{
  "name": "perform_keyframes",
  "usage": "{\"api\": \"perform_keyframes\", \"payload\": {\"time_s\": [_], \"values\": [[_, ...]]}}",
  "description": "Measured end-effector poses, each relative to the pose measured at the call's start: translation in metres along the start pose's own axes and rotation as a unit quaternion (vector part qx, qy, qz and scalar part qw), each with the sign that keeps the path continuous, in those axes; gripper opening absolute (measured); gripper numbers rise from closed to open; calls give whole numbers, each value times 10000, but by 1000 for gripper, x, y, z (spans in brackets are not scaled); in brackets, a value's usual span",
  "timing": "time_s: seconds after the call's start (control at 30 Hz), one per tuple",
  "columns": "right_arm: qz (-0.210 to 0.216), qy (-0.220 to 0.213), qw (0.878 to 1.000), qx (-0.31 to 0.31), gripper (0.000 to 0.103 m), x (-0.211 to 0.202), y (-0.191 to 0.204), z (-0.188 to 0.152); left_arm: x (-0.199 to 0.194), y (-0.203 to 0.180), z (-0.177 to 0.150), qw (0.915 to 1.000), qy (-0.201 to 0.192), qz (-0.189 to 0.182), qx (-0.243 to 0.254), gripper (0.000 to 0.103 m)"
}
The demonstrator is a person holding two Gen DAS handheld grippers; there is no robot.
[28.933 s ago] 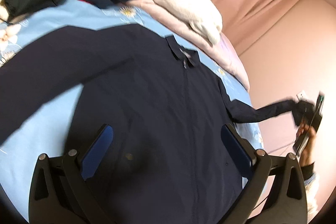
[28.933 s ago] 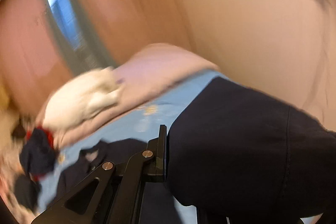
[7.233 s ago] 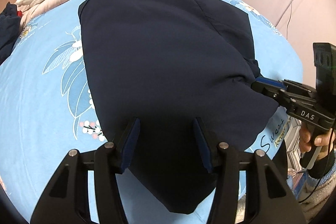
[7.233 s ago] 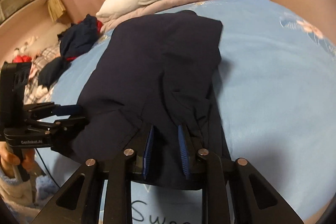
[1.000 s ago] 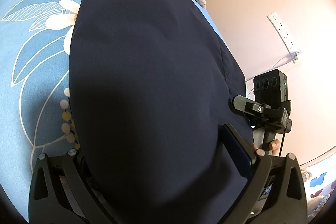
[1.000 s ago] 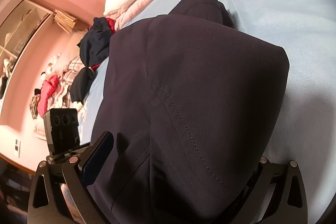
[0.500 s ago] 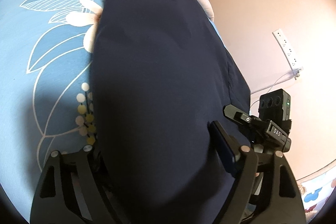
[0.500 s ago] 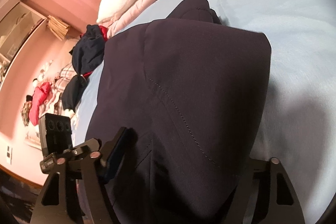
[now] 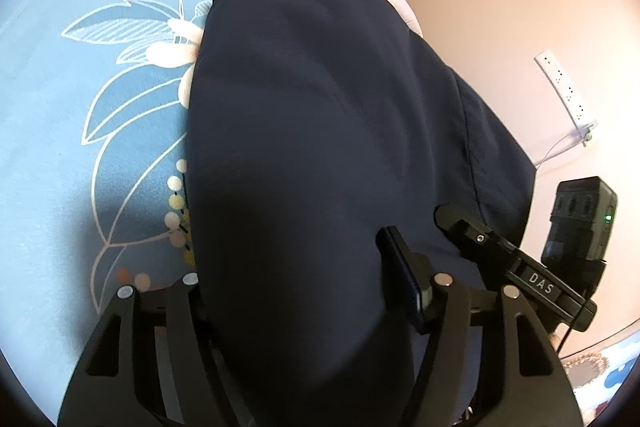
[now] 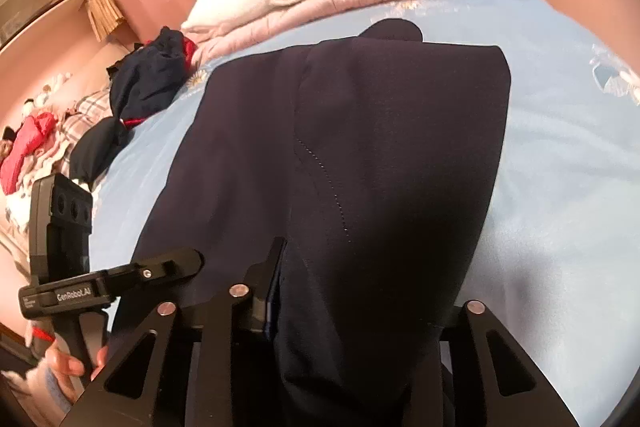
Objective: Fold large clothes
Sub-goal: 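Lift the folded jacket up off the bedspread with both tools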
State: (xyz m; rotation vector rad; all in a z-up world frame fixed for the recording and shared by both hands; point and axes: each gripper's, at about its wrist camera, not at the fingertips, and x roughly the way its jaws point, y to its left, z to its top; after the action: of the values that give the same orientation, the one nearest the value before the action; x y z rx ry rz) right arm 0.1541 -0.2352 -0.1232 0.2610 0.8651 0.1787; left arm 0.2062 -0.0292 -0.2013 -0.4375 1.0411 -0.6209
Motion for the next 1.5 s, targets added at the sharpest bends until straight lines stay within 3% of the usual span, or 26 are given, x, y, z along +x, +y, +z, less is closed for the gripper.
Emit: {"api": "perform_keyframes", "payload": {"time_s": [0.53, 0.93, 1.5], "values": [[316, -268, 9977, -536, 31, -12, 48, -3, -29, 4, -9, 9996, -211, 175, -65, 61], [567, -427, 9937, -864, 30, -13, 84, -2, -56, 3, -6, 9974, -660, 281, -81, 60], [888, -702, 9869, -1152, 30, 7, 122, 25, -97, 27, 33, 9910, -1181, 617, 86, 60]]}}
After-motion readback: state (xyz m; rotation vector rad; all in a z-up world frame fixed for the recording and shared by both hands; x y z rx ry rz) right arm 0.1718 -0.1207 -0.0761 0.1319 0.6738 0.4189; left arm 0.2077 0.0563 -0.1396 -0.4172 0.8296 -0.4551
